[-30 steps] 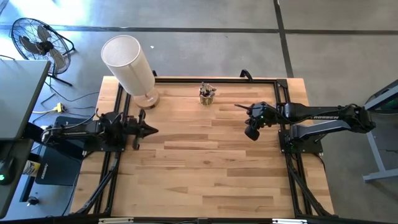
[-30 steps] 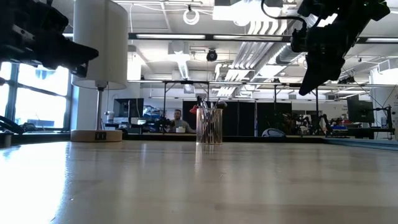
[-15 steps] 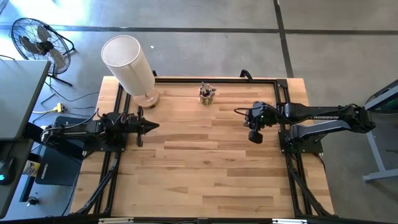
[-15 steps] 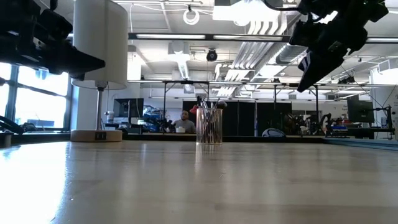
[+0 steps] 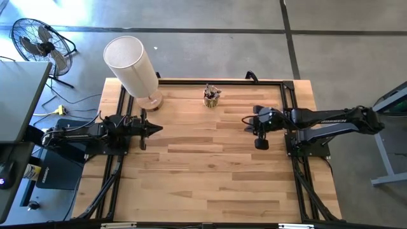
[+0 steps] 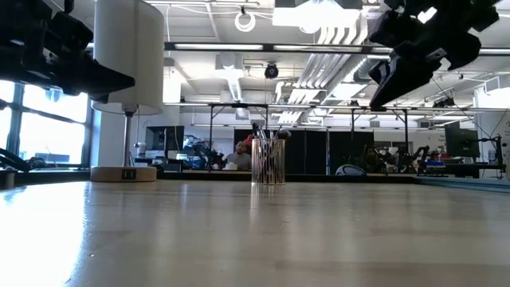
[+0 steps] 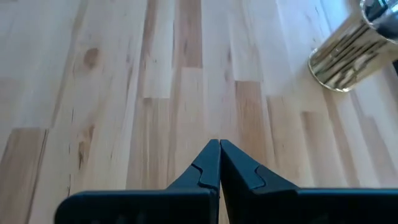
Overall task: Sort items
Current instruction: Return to Home Position
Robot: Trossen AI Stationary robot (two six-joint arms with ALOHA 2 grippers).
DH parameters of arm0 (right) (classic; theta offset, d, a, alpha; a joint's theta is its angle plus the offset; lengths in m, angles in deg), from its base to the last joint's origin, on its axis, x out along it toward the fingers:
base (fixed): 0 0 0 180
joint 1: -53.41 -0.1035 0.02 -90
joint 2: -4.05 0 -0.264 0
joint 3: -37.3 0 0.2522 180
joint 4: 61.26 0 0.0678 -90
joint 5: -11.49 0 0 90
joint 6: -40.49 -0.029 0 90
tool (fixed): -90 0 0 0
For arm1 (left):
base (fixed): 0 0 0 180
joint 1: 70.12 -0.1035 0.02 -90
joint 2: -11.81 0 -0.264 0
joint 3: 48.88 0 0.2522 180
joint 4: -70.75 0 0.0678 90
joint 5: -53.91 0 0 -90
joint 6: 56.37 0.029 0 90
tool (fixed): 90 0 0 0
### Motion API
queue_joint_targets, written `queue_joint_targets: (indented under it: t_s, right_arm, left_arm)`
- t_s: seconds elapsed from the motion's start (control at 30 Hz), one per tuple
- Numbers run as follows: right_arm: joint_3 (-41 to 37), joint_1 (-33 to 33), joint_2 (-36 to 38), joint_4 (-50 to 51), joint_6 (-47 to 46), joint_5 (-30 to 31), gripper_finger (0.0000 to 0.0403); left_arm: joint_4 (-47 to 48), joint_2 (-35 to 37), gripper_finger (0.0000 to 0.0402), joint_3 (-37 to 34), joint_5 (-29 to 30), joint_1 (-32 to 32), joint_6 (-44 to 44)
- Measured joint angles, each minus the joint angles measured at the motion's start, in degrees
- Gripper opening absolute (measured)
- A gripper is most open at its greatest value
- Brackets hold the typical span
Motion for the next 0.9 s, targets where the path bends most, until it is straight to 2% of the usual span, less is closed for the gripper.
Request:
queue_joint_targets:
  t_s: [0.17,0.27,0.73,0.9]
  right_arm:
    - [-10.3,-1.1,4.8,-11.3,-1.4,-2.1,0.0001]
    - [-15.4,-1.6,9.7,-13.3,-3.4,-4.1,0.0000]
    - [-28.0,-1.7,43.4,-11.3,-12.2,-11.4,0.0000]
    - [-29.6,-1.8,53.5,-10.7,-14.0,-11.2,0.0000]
  left_arm:
    - [0.0,0.0,0.0001,0.0,0.0,0.0,0.0]
    - [0.0,0.0,0.0001,0.0,0.0,0.0,0.0]
    - [0.0,0.0,0.0001,0.0,0.0,0.0,0.0]
    - [0.0,0.0,0.0001,0.0,0.0,0.0,0.0]
